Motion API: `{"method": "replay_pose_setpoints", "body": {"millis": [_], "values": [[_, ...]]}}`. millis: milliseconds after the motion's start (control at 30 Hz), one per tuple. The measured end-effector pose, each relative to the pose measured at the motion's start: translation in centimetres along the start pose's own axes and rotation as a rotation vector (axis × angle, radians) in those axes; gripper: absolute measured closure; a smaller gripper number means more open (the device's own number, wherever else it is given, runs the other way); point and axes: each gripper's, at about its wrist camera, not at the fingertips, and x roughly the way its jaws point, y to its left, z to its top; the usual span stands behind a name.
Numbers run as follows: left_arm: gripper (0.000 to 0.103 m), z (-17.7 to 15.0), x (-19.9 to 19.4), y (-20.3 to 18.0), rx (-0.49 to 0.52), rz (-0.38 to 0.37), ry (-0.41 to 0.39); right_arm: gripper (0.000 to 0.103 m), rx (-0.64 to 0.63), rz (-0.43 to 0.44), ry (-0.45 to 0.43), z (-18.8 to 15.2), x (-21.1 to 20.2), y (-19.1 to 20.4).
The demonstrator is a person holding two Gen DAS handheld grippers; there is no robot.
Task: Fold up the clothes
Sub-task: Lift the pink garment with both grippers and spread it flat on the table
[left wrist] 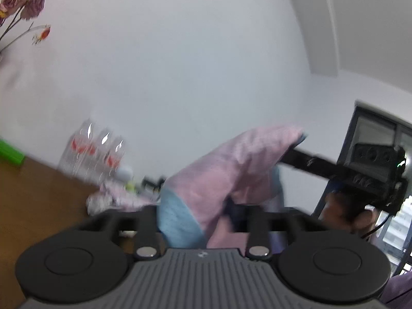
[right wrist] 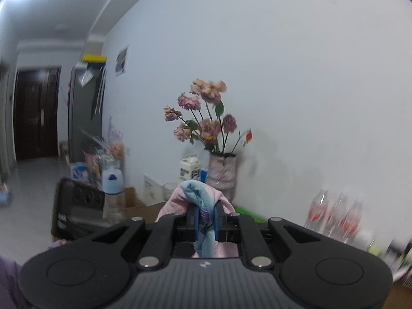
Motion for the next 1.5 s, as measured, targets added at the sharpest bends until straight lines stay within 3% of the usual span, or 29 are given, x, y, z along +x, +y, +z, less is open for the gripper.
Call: {"method": "replay_pose_setpoints", "body": {"millis": [33, 100, 133, 167, 233, 300, 333, 367, 433, 467, 533, 600, 667, 700, 733, 767, 833, 900, 1033, 1100, 1200, 1267, 1367, 1500], "values": [[0.077, -0.3, -0.8, -1.2, 0.009, -0.011, 0.005, 0.093, 0.056, -0.003, 0.006, -0.5, 0.3, -1.1], [0.062, -1.1, -2.2, -3.0, 0.025, -0.021, 0.019, 0.093, 0.178, -0.034, 0.036, -1.9, 1.9, -4.1], [0.028, -1.9, -1.5, -2.3, 0.026, 0.022, 0.043, 0.09, 0.248, -0.068, 0.081, -3.0, 3.6, -6.0], [0.001, -2.7, -0.8, -1.6, 0.027, 0.066, 0.067, 0.088, 0.319, -0.102, 0.125, -4.1, 5.4, -7.9], [0.001, -4.4, 0.6, -0.1, 0.029, 0.152, 0.114, 0.07, 0.415, -0.212, 0.219, -7.3, 8.6, -11.1], [0.009, -6.0, 2.0, 1.3, 0.031, 0.238, 0.161, 0.069, 0.472, -0.386, 0.333, -11.2, 10.8, -12.8], [0.009, -6.9, 2.7, 2.1, 0.032, 0.282, 0.185, 0.069, 0.484, -0.404, 0.355, -12.9, 10.6, -12.6], [0.008, -7.7, 3.4, 2.8, 0.033, 0.325, 0.209, 0.068, 0.486, -0.401, 0.369, -14.6, 10.4, -12.2], [0.007, -9.3, 4.8, 4.2, 0.034, 0.411, 0.256, 0.047, 0.459, -0.321, 0.366, -17.7, 9.4, -10.4], [0.007, -10.2, 5.5, 5.0, 0.035, 0.455, 0.28, 0.043, 0.46, -0.305, 0.368, -18.8, 9.4, -9.7], [0.007, -11.7, 6.7, 6.0, 0.045, 0.533, 0.324, 0.041, 0.444, -0.281, 0.378, -20.6, 10.2, -8.2], [0.019, -12.6, 7.2, 4.3, 0.123, 0.546, 0.348, 0.042, 0.404, -0.294, 0.383, -21.5, 12.6, -7.5], [0.065, -13.0, 9.1, 3.8, 0.189, 0.566, 0.38, 0.049, 0.382, -0.327, 0.404, -22.1, 14.7, -7.2], [0.074, -13.2, 9.5, 4.1, 0.174, 0.568, 0.401, 0.059, 0.371, -0.33, 0.411, -22.5, 15.5, -7.1], [0.084, -13.4, 9.7, 4.3, 0.157, 0.566, 0.413, 0.08, 0.354, -0.332, 0.42, -22.9, 16.2, -6.9], [0.093, -13.2, 9.3, 4.4, 0.135, 0.55, 0.395, 0.095, 0.336, -0.338, 0.427, -23.1, 16.7, -6.8], [0.099, -13.0, 8.4, 4.6, 0.09, 0.516, 0.358, 0.103, 0.32, -0.348, 0.435, -23.1, 16.5, -6.6], [0.099, -11.6, 6.6, 3.9, 0.047, 0.443, 0.286, 0.103, 0.382, -0.322, 0.353, -21.1, 14.2, -6.7], [0.1, -5.4, 0.7, -1.1, 0.023, 0.26, 0.066, 0.103, 0.296, -0.326, 0.048, -11.9, 6.2, -4.6], [0.1, -2.2, -3.1, -5.4, 0.088, 0.189, -0.077, 0.103, 0.223, -0.305, -0.078, -7.1, 1.8, -3.1], [0.099, 1.4, -7.6, -11.2, 0.212, 0.159, -0.225, 0.103, 0.114, -0.31, -0.176, -1.8, -2.4, -1.2], [0.099, 2.9, -8.2, -13.1, 0.284, 0.176, -0.261, 0.103, 0.058, -0.34, -0.198, 0.4, -3.0, -0.6], [0.099, 4.6, -5.5, -12.1, 0.319, 0.29, -0.225, 0.103, 0.033, -0.363, -0.157, 2.2, -0.8, -1.4], [0.099, 6.7, -1.0, -10.1, 0.412, 0.493, -0.214, 0.103, 0.006, -0.38, -0.225, 4.8, -0.8, -0.9]]}}
